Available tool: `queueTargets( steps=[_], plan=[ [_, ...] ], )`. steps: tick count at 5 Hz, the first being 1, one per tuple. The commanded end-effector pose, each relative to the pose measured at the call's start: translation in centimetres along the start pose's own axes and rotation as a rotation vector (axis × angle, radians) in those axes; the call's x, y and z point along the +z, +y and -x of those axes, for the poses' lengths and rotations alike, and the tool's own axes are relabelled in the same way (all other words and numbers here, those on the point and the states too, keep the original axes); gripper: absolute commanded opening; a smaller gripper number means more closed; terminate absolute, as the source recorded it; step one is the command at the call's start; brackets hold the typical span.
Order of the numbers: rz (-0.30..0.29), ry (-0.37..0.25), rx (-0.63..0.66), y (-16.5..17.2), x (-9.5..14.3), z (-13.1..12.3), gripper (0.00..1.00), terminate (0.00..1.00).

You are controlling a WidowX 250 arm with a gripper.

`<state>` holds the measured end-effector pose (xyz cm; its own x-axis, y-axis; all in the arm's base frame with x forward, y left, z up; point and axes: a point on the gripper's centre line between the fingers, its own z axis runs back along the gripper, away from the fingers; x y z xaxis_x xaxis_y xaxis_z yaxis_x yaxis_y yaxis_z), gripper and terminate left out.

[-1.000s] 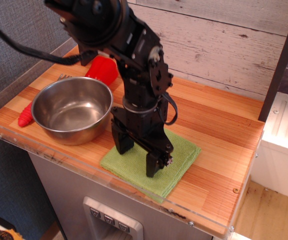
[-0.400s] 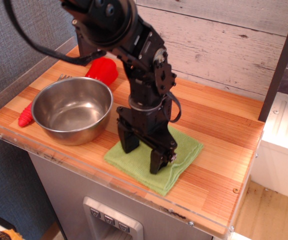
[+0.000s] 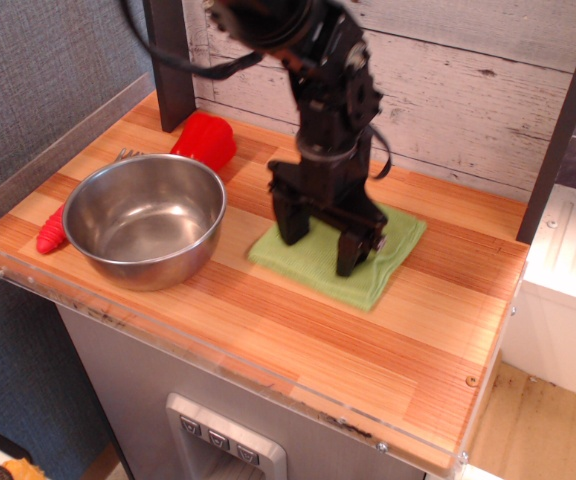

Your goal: Move the green towel to the back edge of the table

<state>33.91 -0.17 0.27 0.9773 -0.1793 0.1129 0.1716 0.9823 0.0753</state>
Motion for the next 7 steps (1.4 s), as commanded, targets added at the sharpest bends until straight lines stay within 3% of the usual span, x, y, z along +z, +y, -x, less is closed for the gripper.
queueTargets(
  steps=[1, 2, 3, 4, 5, 6, 7],
  plan=[
    [0.008, 0.051, 0.056, 0.1, -2.1, -3.1, 1.0, 0.0],
    [0.005, 0.034, 0.074, 0.1, -1.7, -4.4, 1.0, 0.0],
    [0.003, 0.015, 0.12, 0.5, 0.5, -5.0, 1.0, 0.0],
    [-0.011, -0.033, 0.144, 0.9, 4.2, -5.7, 1.0, 0.0],
    [0.01, -0.099, 0.123, -0.1, 8.3, -8.3, 1.0, 0.0],
    [0.013, -0.147, 0.095, 0.0, 12.3, -8.7, 1.0, 0.0],
    [0.021, -0.15, 0.09, 1.1, 14.3, -6.9, 1.0, 0.0]
  ],
)
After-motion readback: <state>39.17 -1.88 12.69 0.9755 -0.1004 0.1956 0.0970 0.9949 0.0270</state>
